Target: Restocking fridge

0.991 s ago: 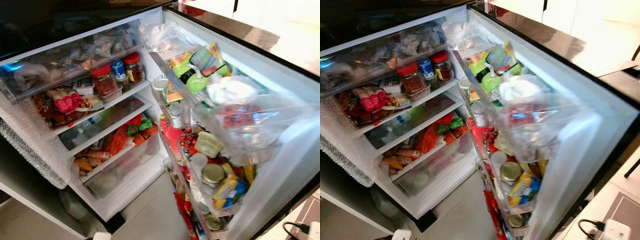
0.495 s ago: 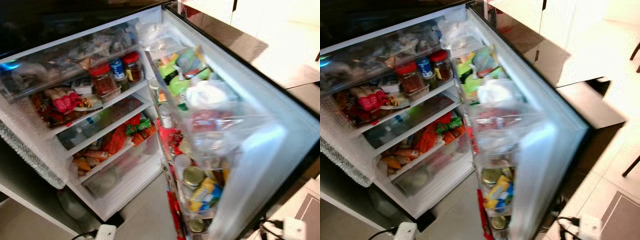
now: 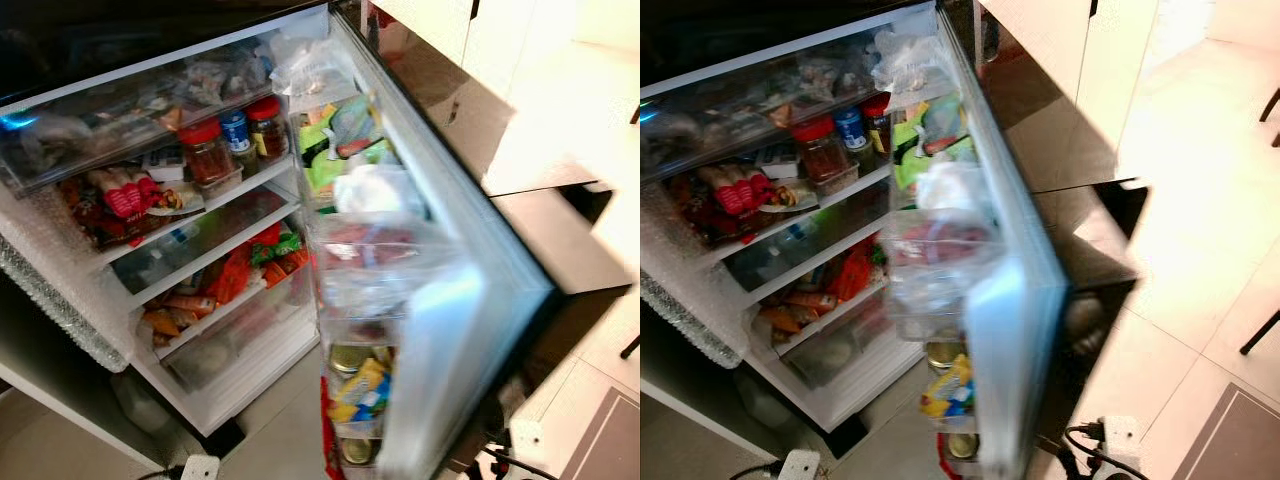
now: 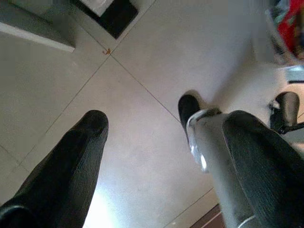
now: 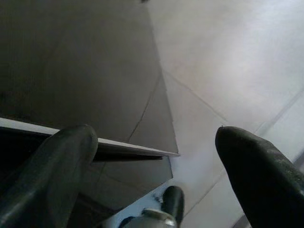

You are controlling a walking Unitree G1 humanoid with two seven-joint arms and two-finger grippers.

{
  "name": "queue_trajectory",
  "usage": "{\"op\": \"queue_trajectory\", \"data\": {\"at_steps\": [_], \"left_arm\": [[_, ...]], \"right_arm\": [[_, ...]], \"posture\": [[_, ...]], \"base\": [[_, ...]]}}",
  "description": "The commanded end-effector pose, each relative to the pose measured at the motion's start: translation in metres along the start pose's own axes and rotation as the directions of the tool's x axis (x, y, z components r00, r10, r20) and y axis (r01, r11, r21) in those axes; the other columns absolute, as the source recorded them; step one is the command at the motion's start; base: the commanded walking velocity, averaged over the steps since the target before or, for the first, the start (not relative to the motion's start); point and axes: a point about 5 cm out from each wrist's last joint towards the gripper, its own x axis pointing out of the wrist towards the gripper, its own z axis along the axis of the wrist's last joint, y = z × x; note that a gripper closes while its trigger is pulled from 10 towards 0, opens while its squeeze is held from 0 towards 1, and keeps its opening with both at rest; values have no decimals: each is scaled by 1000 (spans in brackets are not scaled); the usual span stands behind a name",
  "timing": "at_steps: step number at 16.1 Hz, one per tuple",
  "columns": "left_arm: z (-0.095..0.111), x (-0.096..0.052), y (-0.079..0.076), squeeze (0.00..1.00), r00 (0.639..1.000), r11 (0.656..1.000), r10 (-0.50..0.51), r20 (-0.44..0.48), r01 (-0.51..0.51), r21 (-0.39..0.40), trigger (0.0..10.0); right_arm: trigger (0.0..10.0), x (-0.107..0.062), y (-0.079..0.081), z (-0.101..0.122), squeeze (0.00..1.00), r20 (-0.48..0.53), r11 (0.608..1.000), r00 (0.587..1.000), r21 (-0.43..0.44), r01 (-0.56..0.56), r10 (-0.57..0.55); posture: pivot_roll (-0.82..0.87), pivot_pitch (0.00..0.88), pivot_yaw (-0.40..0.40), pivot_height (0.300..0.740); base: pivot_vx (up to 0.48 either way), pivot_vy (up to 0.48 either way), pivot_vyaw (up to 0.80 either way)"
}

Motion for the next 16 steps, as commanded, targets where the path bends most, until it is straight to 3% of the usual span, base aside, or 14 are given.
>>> {"op": "queue_trajectory", "data": {"at_steps": [1, 5, 6, 10, 13, 16], "left_arm": [[3, 1, -5, 0, 1000, 1000, -5, -6, 5, 1, 10000], [-12, -2, 3, 0, 1000, 1000, -4, -24, 4, 8, 10000], [-20, -5, 12, 0, 999, 1000, 2, -34, -1, 12, 10000], [-16, -7, 32, 0, 999, 1000, 25, -22, -25, 0, 10000], [-15, -7, 35, 0, 999, 999, 38, -18, -38, -19, 10000], [-18, -7, 31, 0, 999, 999, 38, -24, -39, -32, 10000]], "right_arm": [[10000, 8, 15, 9, 0, 12, 995, 996, -29, -91, 91], [10000, 14, 26, 21, 0, -2, 981, 985, -87, -174, 174], [10000, 18, 30, 31, 0, 15, 977, 983, -115, -179, 182], [10000, 31, 54, 71, 0, 93, 961, 966, -163, -224, 241], [10000, 40, 80, 106, 0, 152, 943, 944, -206, -261, 294], [10000, 43, 97, 121, 0, 173, 926, 923, -225, -304, 345]], "posture": [[-78, 0, 59, 740], [-103, 0, 65, 740], [-108, 0, 66, 740], [-81, 0, 52, 740], [-54, 0, 39, 740], [-42, 0, 30, 740]], "base": [[0, 0, 0], [0, 0, 0], [0, 0, 0], [0, 0, 0], [0, 0, 0], [0, 0, 0]]}}
